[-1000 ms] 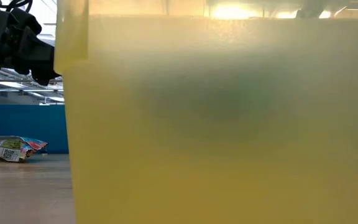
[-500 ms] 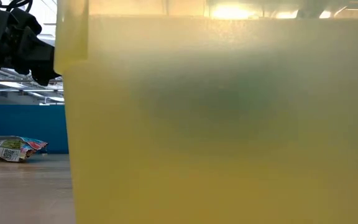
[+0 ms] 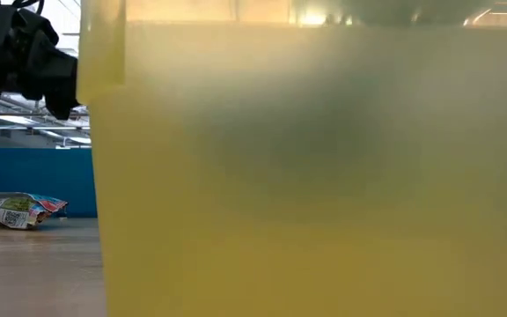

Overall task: Pick and place Granola Bars by type
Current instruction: Put the blue granola bar into the blue bin

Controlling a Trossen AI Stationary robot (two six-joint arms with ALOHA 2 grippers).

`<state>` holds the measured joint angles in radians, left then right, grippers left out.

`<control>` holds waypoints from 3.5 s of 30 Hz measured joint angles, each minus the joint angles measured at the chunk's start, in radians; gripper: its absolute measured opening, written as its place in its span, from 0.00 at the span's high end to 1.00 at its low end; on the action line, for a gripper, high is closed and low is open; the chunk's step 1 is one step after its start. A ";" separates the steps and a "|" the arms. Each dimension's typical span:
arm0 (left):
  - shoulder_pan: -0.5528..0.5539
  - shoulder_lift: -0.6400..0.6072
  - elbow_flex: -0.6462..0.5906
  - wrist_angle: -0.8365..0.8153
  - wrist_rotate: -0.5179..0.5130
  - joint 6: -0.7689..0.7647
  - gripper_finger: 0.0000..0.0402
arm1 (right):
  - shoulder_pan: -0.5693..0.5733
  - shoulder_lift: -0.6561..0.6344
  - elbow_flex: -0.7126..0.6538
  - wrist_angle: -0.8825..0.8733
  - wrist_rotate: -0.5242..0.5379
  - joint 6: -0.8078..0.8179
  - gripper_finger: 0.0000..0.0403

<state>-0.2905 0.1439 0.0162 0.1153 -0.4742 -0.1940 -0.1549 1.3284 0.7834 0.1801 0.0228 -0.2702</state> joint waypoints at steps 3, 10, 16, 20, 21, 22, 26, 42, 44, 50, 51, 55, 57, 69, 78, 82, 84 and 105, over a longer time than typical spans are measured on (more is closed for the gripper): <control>0.000 0.000 0.000 0.071 0.000 0.001 0.43 | 0.072 -0.041 -0.002 0.031 -0.102 -0.071 0.98; 0.000 0.023 0.000 0.226 0.055 -0.079 0.43 | 0.195 -0.060 -0.055 0.254 -0.295 -0.206 0.98; 0.000 0.169 0.000 0.399 0.117 -0.148 0.43 | 0.182 -0.042 -0.061 0.375 -0.542 -0.193 0.98; 0.000 0.338 0.000 0.544 0.118 -0.154 0.43 | 0.148 -0.034 -0.061 0.462 -0.659 -0.152 0.98; 0.000 0.385 0.000 0.590 0.119 -0.157 0.43 | 0.138 -0.034 -0.061 0.473 -0.674 -0.141 0.98; 0.000 0.434 0.000 0.635 0.124 -0.158 0.43 | 0.126 -0.034 -0.061 0.483 -0.675 -0.132 0.98; 0.000 0.628 0.001 0.828 0.133 -0.155 0.43 | 0.096 -0.034 -0.061 0.515 -0.504 -0.118 0.98; 0.044 1.191 0.320 0.996 0.134 -0.015 0.43 | 0.202 0.211 -0.061 0.880 0.358 -0.661 0.98; 0.051 1.228 0.364 0.958 0.133 0.014 0.43 | 0.202 0.226 -0.060 0.896 0.404 -0.687 0.98; 0.085 1.331 0.485 0.848 0.069 0.034 0.43 | 0.199 0.226 -0.060 0.920 0.461 -0.657 0.98; 0.093 1.348 0.502 0.839 0.046 0.035 0.43 | 0.199 0.226 -0.059 0.931 0.456 -0.651 0.98; 0.126 1.407 0.565 0.793 -0.020 0.039 0.43 | 0.199 0.226 -0.059 0.926 0.448 -0.614 0.98; 0.143 1.433 0.596 0.777 -0.026 0.039 0.43 | 0.199 0.226 -0.059 0.922 0.449 -0.605 0.98; 0.174 1.463 0.650 0.697 -0.027 0.035 0.43 | 0.199 0.226 -0.059 0.909 0.450 -0.585 0.98; 0.174 1.463 0.650 0.697 -0.052 0.037 0.44 | 0.199 0.226 -0.059 0.899 0.452 -0.561 0.98; 0.173 1.463 0.650 0.697 -0.076 0.045 0.55 | 0.198 0.226 -0.059 0.888 0.453 -0.560 0.98; 0.173 1.463 0.650 0.696 -0.076 0.067 0.66 | 0.198 0.226 -0.059 0.879 0.457 -0.559 0.98; 0.171 1.426 0.650 0.624 -0.096 0.148 0.94 | 0.268 0.162 -0.059 0.878 0.846 -0.645 0.47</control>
<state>-0.1192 1.5704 0.6657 0.7396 -0.5706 -0.0460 0.1133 1.4905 0.7242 1.0581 0.8687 -0.9150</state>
